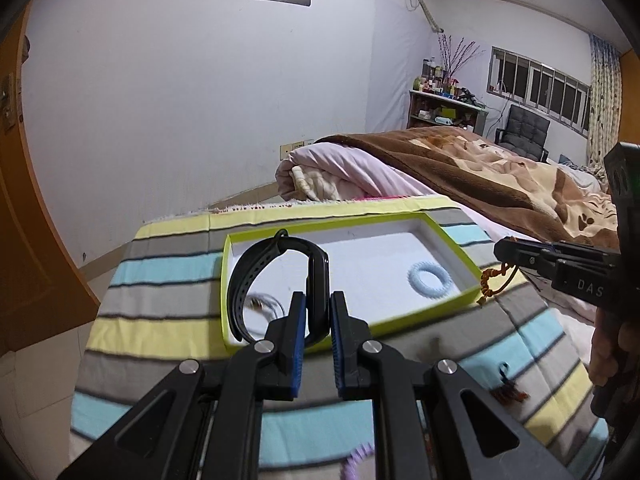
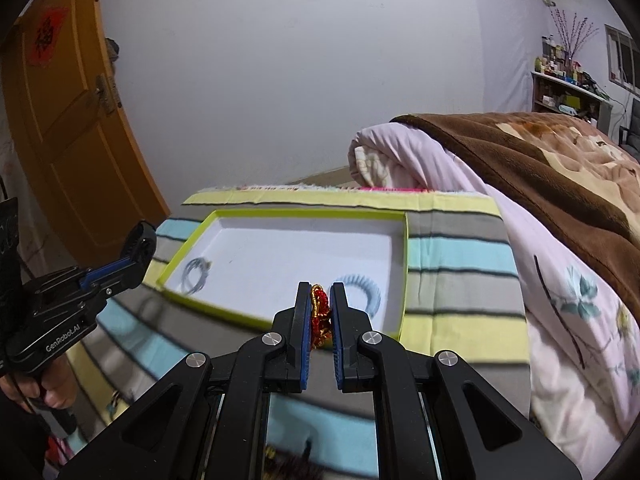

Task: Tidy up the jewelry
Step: 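Carry the black band and red tassel into the green box and release both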

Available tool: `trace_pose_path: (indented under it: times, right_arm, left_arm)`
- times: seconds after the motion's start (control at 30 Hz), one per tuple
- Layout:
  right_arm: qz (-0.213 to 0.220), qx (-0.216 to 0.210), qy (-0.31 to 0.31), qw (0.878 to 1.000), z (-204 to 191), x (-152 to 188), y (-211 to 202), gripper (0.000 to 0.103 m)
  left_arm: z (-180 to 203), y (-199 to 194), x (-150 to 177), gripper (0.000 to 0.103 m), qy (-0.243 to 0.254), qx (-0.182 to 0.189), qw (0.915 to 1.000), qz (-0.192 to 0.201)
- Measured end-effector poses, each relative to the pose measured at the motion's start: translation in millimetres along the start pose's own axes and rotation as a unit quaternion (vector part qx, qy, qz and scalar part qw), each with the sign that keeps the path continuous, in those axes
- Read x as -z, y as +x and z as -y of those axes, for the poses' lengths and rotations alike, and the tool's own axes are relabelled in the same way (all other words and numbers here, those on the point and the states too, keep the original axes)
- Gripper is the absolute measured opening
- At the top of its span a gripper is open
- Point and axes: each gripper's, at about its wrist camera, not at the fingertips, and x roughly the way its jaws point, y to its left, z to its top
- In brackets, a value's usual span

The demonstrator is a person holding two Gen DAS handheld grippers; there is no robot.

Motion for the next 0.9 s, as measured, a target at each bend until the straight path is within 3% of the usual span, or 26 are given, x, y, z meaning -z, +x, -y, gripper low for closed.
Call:
trace_pose_path:
  times: [0.47,0.9]
  right_arm:
    - [-0.038,0.019,0.012,0.999,32.6,-27.5,81.4,0.009]
    - [-0.063,0.026,-0.005,0.998,38.6,-29.6,109.7,0.013]
  left_arm:
    - [-28.9,78.7,-19.5,0.013,-0.002,-0.024,0.9989,-0.040]
    - [-38.6,110.7,-13.2,0.013,-0.010,-0.022,0.9968,-0.077]
